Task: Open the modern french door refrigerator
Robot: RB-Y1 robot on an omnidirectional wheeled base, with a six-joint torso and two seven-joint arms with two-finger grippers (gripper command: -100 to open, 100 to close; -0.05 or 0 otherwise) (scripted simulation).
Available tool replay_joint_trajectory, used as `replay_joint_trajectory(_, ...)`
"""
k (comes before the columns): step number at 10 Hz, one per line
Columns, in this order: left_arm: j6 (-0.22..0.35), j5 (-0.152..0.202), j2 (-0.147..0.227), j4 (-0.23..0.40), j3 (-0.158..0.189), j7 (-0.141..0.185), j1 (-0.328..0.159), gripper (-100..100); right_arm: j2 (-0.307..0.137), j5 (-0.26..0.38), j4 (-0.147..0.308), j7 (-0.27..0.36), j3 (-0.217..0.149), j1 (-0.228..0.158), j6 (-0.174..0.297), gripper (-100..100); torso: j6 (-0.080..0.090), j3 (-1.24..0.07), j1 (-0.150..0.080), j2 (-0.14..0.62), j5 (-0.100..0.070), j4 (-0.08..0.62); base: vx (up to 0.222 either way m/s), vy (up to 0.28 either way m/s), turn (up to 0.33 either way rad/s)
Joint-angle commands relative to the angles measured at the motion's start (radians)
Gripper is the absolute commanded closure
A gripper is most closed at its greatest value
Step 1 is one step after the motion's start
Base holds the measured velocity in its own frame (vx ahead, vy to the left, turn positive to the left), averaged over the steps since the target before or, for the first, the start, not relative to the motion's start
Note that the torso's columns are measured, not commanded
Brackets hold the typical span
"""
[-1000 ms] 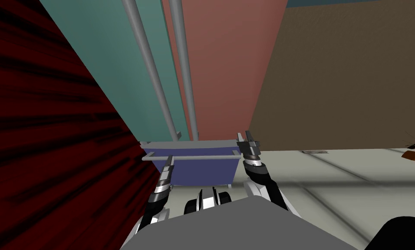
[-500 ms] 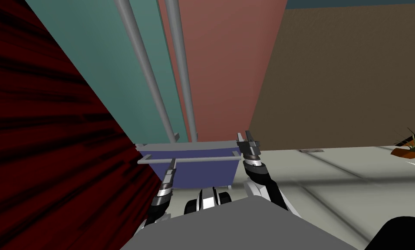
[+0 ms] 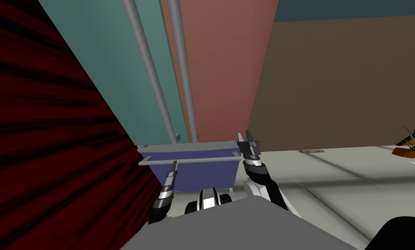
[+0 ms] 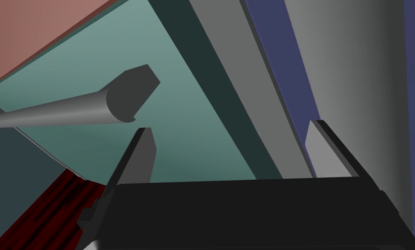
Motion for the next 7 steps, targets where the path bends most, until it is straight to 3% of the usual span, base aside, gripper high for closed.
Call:
replay_joint_trajectory(1,-0.007,-0.009,-0.007,0.059,-0.015,0.000,0.000,-100,0.000,0.000,0.000,0.000,0.000,0.000,0.000,0,0.000,-0.001,0.000,-0.001,0.000,-0.001,0.018,0.003,-0.022)
replay_joint_trajectory(7,-0.030,-0.017,-0.019,0.116,-0.022,-0.005,-0.007,-100,0.000,0.000,0.000,0.000,0.000,0.000,0.000,0,0.003,-0.001,-0.004,-0.003,0.000,-0.001,0.011,0.004,-0.008)
